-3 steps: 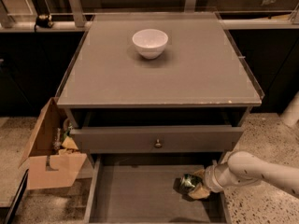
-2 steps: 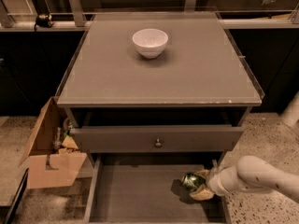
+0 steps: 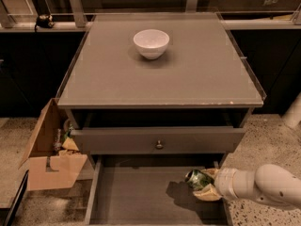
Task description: Pick green can from middle drawer and place on counter
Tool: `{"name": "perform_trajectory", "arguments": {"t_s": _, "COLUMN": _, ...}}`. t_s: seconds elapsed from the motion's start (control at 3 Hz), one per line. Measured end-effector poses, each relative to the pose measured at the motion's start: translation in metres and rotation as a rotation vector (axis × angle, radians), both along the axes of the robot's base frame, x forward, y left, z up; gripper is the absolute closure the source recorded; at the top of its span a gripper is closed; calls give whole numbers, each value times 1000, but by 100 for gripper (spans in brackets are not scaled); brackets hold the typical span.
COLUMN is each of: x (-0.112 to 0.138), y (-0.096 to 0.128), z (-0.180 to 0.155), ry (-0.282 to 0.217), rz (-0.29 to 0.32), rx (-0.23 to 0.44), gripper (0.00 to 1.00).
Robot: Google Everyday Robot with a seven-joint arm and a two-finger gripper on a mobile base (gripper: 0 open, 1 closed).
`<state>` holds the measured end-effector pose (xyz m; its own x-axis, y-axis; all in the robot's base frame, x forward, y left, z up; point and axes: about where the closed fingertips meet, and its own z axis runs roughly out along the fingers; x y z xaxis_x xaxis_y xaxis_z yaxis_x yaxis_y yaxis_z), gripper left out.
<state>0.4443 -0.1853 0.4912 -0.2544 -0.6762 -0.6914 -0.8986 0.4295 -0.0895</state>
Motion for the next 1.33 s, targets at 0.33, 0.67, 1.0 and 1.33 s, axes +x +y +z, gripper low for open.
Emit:
{"name": "perform_trajectory", "arguments": {"t_s": 0.33, "x": 5, "y": -1, "z": 36, "ry": -50, "rz": -57, "rx": 13, "gripper": 100}}
{"name": "perform_trajectory", "arguments": {"t_s": 0.67, "x": 4, "y": -1, "z": 39, "ry": -55, "rz": -59, "rx": 17, "gripper": 100}}
{"name": "perform_trajectory", "arguments": {"t_s": 1.0, "x": -7, "y": 5, "z": 67, "ry": -100, "rz": -67, "rx": 48, "gripper": 100}}
{"name": "perform_trajectory", "arguments": {"t_s": 1.33, "x": -20, "y": 11, "z": 117, "ry": -189, "rz": -43, "rx": 107, "gripper": 100}}
